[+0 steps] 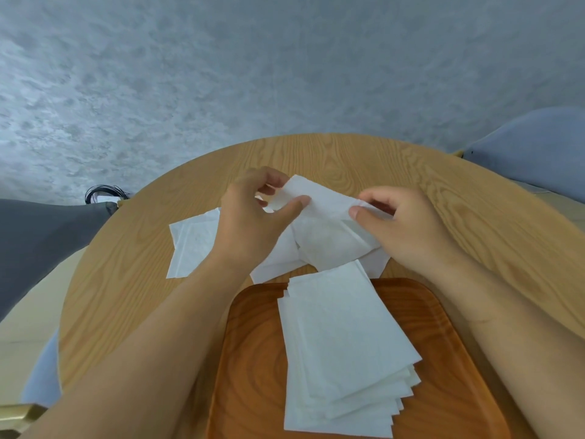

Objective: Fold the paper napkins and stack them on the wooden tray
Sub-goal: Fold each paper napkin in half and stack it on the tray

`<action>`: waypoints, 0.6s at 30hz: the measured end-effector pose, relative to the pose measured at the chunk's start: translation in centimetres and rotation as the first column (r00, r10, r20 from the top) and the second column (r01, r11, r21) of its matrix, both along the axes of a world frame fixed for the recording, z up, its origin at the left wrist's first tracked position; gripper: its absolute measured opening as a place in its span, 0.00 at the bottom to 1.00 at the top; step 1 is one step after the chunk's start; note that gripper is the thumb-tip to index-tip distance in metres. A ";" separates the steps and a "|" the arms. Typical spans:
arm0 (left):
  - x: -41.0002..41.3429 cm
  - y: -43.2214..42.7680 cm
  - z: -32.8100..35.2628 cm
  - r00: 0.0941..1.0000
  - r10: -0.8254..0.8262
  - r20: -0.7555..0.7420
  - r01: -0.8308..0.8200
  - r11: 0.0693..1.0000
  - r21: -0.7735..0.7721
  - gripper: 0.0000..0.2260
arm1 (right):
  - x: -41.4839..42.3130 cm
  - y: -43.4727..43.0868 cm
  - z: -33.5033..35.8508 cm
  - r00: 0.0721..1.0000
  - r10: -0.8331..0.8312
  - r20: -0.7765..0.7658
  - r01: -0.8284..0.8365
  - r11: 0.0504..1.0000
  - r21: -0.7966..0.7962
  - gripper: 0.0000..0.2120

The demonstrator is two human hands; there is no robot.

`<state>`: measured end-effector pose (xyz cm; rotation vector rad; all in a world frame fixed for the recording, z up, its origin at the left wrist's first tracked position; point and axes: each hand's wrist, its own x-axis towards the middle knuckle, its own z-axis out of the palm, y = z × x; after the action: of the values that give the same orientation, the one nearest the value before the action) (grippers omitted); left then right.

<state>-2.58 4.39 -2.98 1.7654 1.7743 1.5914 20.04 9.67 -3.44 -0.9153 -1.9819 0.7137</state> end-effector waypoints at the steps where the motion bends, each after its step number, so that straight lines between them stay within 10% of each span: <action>1: -0.1 0.0 0.1 1.000 0.016 0.014 -0.016 1.000 0.005 0.11 | -0.1 -0.3 0.3 0.999 0.026 -0.046 -0.028 0.999 -0.030 0.10; 13: -0.2 0.0 0.3 0.990 0.091 0.103 -0.097 0.993 0.060 0.14 | -0.3 -1.1 1.0 0.937 0.108 -0.331 -0.181 0.963 -0.199 0.06; 18: 0.5 -0.8 0.6 0.982 -0.170 0.081 0.169 0.986 0.013 0.06 | -0.2 -1.0 1.1 0.938 0.037 -0.343 -0.119 0.968 -0.221 0.06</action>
<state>-2.08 3.61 -2.36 1.7737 1.5402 1.5770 19.81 8.72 -2.30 -0.7913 -1.6582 1.0974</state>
